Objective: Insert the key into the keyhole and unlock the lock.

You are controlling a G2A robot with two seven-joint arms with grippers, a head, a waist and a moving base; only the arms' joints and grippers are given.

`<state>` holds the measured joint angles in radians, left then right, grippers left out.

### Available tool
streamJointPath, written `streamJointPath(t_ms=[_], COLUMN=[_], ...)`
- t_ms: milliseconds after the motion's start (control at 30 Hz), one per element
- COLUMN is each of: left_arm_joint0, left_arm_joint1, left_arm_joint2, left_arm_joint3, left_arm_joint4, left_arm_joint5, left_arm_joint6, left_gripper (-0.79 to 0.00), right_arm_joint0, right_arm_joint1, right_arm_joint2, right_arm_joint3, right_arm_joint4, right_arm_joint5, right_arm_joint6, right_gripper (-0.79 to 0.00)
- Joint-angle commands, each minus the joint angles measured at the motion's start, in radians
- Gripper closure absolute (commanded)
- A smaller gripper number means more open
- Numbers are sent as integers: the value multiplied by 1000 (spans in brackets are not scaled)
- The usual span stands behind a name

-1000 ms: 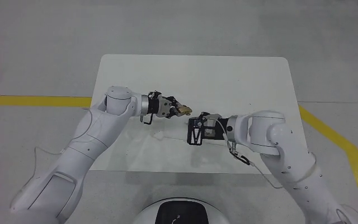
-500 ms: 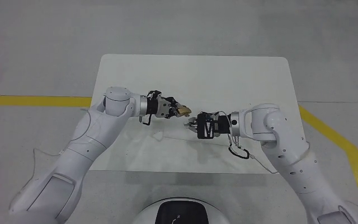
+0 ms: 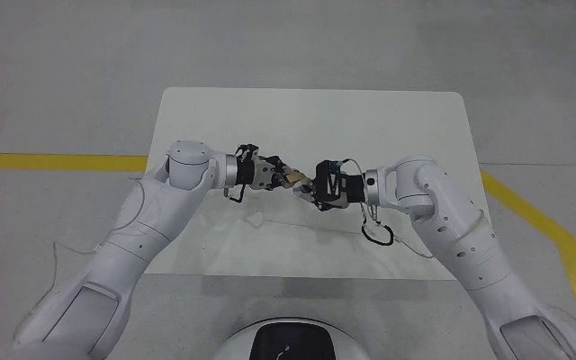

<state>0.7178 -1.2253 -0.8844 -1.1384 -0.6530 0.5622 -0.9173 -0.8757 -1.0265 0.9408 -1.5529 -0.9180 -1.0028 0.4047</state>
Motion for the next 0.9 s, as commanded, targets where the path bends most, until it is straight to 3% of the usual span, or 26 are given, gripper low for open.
streamJointPath(t_ms=[0, 367, 400, 433, 467, 500, 867], left_arm_joint0=[4, 25, 30, 35, 40, 43, 59], left_arm_joint1=[0, 1, 1, 1, 1, 2, 2], left_arm_joint2=[-2, -37, -43, -49, -54, -57, -60], left_arm_joint3=[-5, -15, -18, -24, -30, -37, -62], left_arm_joint4=[1, -36, -44, -50, -54, -48, -43], left_arm_joint5=[-4, -20, -26, -33, -36, -31, -51], left_arm_joint6=[4, 57, 70, 83, 90, 102, 141], left_gripper=[0, 0, 0, 0, 0, 0, 0], right_arm_joint0=[6, -44, -60, -76, -93, -93, -93], right_arm_joint1=[-2, 17, 22, 26, 32, 32, 32], right_arm_joint2=[-5, 55, 69, 83, 96, 96, 96], right_arm_joint3=[12, -76, -102, -133, -171, -171, -171], right_arm_joint4=[14, -48, -67, -92, -130, -130, -130], right_arm_joint5=[-9, 16, 28, 43, 64, 64, 64], right_arm_joint6=[-7, -39, -33, -20, 6, 6, 6], right_gripper=[0, 0, -31, -311, -730, -785, -785])
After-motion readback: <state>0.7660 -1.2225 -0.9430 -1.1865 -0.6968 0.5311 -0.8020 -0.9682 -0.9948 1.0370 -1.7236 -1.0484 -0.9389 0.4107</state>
